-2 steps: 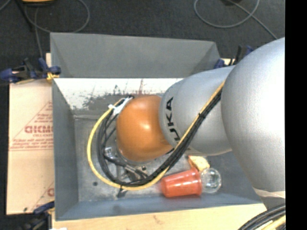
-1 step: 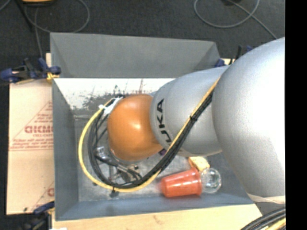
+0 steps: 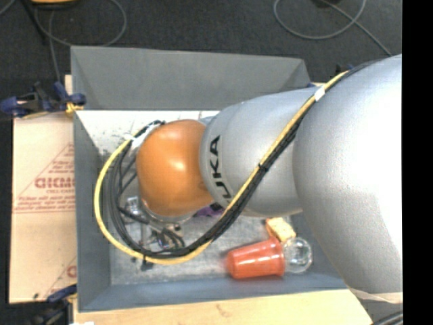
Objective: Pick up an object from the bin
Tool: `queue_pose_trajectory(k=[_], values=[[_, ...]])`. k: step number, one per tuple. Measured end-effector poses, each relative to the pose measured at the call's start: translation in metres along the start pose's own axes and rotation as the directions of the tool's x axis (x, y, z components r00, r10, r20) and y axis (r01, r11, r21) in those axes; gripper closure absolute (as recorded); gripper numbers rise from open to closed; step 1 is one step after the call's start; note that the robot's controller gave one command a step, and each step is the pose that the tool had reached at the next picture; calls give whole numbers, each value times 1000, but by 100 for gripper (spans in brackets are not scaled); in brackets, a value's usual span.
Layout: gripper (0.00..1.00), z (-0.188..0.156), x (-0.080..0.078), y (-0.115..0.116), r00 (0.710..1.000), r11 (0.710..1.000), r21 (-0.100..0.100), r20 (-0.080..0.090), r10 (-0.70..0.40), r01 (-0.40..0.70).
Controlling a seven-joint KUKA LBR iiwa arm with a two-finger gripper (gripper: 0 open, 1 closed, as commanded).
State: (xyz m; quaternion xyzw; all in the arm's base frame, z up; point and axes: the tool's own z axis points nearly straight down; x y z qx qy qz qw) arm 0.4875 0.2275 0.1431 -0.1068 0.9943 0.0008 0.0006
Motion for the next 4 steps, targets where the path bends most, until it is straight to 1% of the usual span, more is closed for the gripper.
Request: queue_pose_trajectory(k=[1, 2, 3, 4], values=[[0, -5, -20, -1, 1000, 1000, 1, 2, -4, 4], [0, 43, -39, -10, 999, 999, 1, 8, -43, 43], [0, 62, -41, -25, 996, 996, 0, 0, -94, 94], [0, 56, -14, -55, 990, 990, 2, 2, -142, 142]])
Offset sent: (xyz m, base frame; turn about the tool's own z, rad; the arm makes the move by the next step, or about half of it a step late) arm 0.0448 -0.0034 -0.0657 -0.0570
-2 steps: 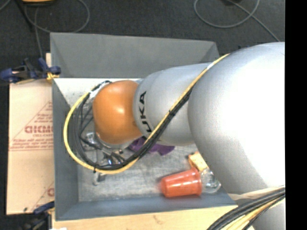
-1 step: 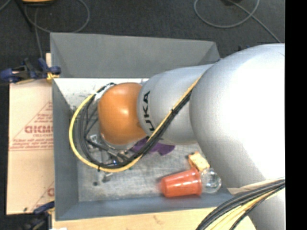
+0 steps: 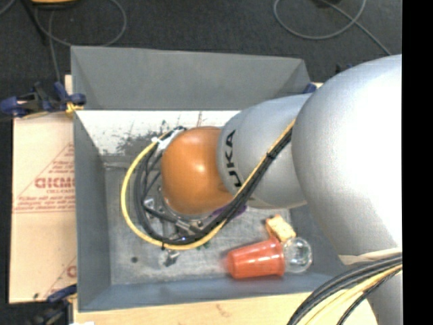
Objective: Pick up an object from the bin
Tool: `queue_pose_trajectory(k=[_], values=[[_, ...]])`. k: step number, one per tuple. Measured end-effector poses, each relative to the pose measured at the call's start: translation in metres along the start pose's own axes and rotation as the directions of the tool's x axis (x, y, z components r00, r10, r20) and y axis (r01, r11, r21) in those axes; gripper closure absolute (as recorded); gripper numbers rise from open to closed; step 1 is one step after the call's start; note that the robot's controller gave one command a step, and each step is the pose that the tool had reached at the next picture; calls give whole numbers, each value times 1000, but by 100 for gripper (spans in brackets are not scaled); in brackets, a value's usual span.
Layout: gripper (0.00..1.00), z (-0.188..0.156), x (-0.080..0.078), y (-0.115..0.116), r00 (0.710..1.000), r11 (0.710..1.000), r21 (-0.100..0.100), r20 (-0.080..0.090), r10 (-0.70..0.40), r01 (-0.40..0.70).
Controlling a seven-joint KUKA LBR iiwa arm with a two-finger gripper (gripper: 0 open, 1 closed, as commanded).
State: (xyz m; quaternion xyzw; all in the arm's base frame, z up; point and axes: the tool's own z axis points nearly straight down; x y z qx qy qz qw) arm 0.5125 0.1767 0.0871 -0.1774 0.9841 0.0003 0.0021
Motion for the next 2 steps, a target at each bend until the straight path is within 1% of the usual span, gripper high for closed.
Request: queue_pose_trajectory(k=[1, 2], values=[[0, 0, 6, -5, 1000, 1000, 0, -9, -13, 13], [0, -47, 3, -14, 1000, 1000, 1, 1, -27, 27]])
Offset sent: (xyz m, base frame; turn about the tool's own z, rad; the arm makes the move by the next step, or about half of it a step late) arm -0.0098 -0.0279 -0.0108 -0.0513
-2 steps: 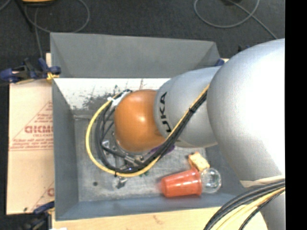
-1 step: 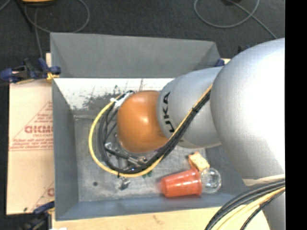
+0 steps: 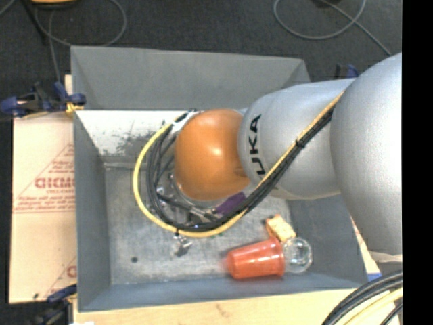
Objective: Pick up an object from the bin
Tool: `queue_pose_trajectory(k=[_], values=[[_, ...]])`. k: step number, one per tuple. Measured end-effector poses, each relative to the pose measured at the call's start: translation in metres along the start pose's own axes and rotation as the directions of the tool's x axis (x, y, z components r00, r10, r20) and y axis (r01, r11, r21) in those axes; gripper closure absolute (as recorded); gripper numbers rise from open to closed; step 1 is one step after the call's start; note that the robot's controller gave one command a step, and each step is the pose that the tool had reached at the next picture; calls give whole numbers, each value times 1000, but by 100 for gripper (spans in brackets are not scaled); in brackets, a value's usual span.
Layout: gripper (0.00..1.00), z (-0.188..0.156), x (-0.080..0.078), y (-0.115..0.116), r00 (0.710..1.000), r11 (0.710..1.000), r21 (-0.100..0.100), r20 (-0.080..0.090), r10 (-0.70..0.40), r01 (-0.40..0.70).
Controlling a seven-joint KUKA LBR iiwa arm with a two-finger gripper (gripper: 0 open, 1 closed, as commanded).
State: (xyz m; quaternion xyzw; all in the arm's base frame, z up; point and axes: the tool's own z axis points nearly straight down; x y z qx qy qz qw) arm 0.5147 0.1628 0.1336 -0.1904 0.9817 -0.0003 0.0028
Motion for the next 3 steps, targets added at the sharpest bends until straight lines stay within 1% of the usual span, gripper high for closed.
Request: queue_pose_trajectory(k=[1, 2, 3], values=[[0, 1, 9, -52, 989, 989, -2, -1, -147, 147], [0, 26, -33, -87, 989, 989, 1, 0, -146, 146], [0, 6, -43, -86, 1000, 1000, -4, -5, 3, -3]])
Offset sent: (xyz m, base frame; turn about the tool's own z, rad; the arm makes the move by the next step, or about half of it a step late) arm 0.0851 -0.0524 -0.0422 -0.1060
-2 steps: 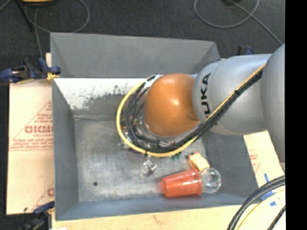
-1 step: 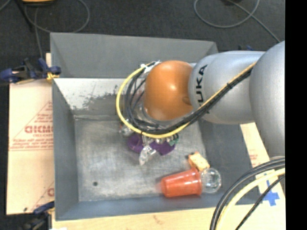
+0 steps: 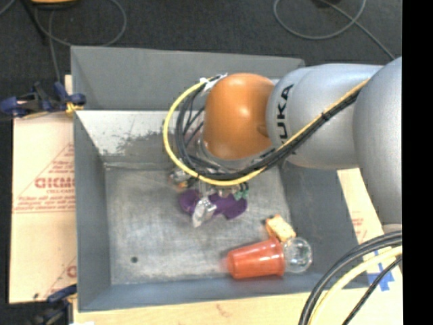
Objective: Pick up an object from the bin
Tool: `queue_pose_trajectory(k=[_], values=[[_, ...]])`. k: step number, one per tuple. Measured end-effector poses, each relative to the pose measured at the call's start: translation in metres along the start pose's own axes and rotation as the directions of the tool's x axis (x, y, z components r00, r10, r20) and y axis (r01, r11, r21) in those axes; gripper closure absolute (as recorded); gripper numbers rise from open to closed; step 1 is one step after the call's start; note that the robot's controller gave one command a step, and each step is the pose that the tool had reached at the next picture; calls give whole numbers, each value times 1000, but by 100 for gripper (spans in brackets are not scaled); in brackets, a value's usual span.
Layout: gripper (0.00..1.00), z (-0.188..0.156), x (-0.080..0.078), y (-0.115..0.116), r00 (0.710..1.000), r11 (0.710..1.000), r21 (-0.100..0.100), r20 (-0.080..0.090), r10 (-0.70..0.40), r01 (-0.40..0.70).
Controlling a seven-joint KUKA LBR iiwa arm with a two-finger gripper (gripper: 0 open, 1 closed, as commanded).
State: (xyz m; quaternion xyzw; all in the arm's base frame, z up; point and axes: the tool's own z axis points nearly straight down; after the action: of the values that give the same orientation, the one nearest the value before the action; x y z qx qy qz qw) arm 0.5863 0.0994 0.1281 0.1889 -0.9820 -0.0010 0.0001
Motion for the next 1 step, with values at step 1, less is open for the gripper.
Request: queue_pose_trajectory(k=[1], values=[[100, 49, 2, -79, 997, 997, 2, 1, 73, -73]])
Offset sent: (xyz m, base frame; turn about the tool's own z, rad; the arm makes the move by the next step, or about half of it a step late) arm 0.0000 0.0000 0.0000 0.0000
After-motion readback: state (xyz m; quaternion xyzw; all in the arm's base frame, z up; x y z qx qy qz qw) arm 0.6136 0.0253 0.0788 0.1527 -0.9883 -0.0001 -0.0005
